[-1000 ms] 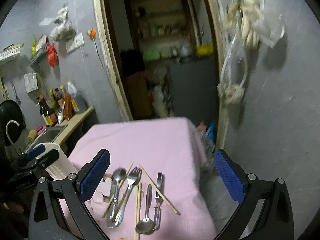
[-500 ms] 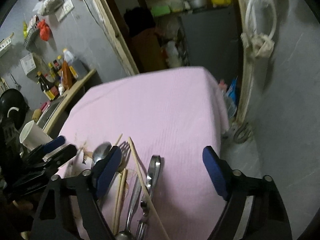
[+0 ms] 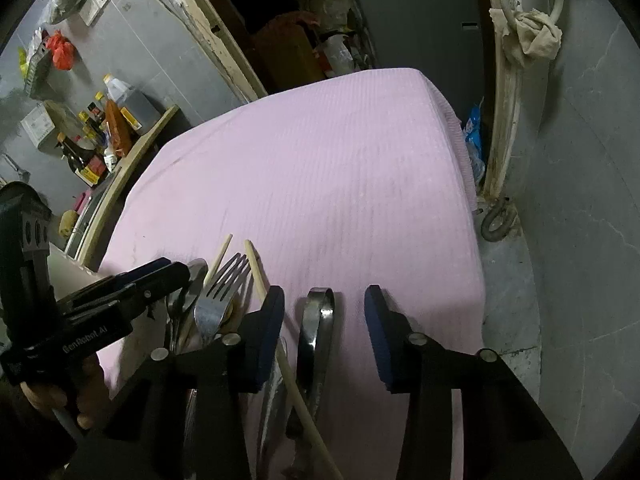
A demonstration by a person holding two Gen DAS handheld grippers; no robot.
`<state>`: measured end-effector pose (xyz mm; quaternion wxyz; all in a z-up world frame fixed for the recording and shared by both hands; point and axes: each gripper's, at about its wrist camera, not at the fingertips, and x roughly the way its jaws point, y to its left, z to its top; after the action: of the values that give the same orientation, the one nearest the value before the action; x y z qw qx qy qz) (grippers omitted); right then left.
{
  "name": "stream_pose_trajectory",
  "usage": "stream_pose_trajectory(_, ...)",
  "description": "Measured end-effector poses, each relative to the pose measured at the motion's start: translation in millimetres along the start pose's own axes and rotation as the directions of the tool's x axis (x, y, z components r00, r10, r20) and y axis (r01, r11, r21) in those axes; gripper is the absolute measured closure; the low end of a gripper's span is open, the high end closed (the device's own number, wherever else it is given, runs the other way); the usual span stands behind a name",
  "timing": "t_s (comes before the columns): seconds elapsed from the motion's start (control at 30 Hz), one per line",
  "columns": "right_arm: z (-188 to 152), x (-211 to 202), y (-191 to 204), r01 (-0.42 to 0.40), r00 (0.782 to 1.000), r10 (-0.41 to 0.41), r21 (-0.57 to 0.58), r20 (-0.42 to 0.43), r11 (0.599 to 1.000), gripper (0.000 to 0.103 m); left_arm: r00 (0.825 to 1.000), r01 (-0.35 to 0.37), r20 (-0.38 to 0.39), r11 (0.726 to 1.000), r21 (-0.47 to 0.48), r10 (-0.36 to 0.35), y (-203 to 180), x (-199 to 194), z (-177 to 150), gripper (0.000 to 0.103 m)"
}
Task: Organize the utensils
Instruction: 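Grasp a silver spoon with the left tool while the right tool grasps a metal utensil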
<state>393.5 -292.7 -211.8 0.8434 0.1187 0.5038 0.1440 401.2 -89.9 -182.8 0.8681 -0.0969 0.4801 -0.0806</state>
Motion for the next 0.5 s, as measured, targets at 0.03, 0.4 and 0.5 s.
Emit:
stream_pose_trajectory(0.03, 0, 0, 0, 0.002, 1.0, -0.002, 0.002, -0.003, 1.0, 0.068, 1.0, 0.017, -0.015, 1.0, -0.005, -0.017, 0, 2, 1, 0.067)
stream_pose_trajectory(0.4, 4, 0, 6, 0.059, 0.997, -0.06, -0.019, -0.05, 0.998, 0.073, 0.978, 0.164, -0.107, 0.979, -0.12, -0.177, 4, 12, 6, 0.081)
stream_pose_trajectory(0.5, 5, -1, 6, 0.071, 0.996, -0.071, -0.005, -0.055, 0.997, 0.082, 0.974, 0.172, -0.13, 0.977, -0.126, -0.188, 1, 16, 10, 0.081)
